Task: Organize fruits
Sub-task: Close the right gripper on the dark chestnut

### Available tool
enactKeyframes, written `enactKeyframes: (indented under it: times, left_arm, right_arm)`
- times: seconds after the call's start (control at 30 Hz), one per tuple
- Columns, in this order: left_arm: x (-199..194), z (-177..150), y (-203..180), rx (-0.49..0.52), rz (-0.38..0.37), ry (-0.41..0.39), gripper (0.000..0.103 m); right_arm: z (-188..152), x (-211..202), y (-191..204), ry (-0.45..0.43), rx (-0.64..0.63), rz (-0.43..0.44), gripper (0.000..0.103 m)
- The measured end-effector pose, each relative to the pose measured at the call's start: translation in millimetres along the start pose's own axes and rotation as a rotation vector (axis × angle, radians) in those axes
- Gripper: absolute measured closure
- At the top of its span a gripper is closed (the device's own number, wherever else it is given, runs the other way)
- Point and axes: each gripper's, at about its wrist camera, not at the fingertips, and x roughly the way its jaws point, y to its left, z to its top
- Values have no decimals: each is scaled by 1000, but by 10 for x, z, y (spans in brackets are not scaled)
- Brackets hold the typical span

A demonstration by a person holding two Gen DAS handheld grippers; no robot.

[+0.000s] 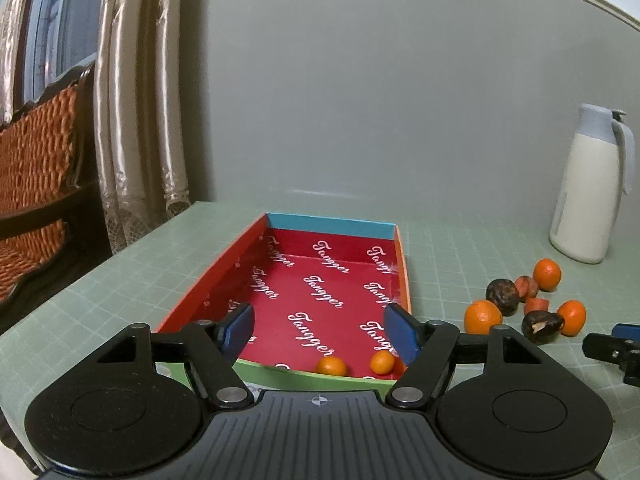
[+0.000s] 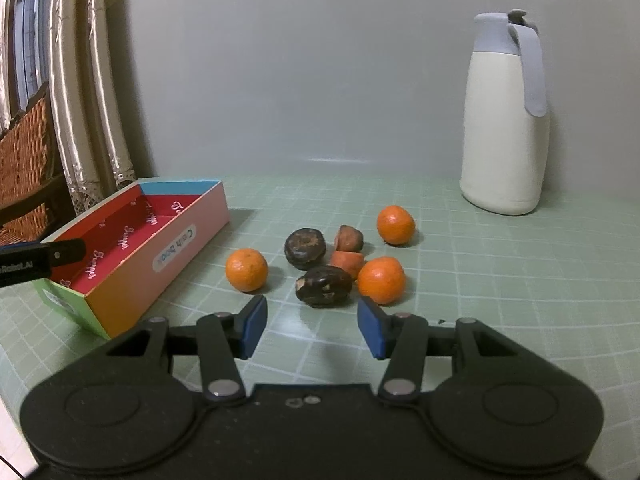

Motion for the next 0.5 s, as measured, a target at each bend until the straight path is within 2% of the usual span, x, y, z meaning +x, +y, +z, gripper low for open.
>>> enactKeyframes:
  times: [0.5]
  left_arm:
    - [-23, -16, -43, 10, 6, -3, 26]
  right_arm:
    - [11, -74, -75, -15, 10, -14, 54]
